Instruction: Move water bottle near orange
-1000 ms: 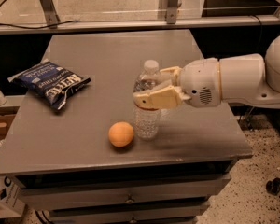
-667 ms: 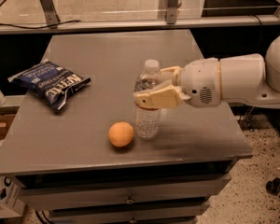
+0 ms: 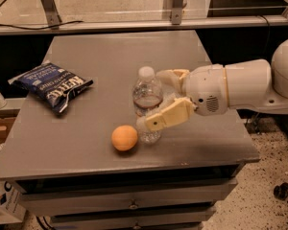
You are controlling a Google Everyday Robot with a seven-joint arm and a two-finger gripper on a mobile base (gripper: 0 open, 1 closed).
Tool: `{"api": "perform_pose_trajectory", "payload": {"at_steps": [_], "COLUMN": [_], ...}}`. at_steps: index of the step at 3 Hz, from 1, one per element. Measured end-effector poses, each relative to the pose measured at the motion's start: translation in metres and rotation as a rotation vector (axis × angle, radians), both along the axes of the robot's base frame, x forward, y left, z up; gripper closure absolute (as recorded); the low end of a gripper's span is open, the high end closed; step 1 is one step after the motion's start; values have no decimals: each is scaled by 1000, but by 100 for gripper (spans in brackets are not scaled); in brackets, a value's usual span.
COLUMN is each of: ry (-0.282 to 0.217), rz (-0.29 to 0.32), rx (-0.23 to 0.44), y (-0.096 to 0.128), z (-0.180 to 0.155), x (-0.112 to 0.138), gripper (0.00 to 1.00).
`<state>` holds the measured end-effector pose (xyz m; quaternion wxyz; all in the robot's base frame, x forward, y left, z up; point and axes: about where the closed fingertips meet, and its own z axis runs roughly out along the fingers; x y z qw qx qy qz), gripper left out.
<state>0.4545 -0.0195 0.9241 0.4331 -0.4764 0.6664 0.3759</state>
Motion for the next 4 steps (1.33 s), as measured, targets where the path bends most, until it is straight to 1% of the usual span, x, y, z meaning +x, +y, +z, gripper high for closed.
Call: {"api": "perform_pose_trajectory", "payload": {"at_steps": [1,2,3,4], "ry": [-9,-27,-67,-125], "rz": [41,42,-6,-90], "rx": [4,3,-6,-26], "y": [0,-15,-48,-82], "z": [-4,-1,15,37], "x": [-8,-9,-1,8], "gripper": [0,0,0,0]}}
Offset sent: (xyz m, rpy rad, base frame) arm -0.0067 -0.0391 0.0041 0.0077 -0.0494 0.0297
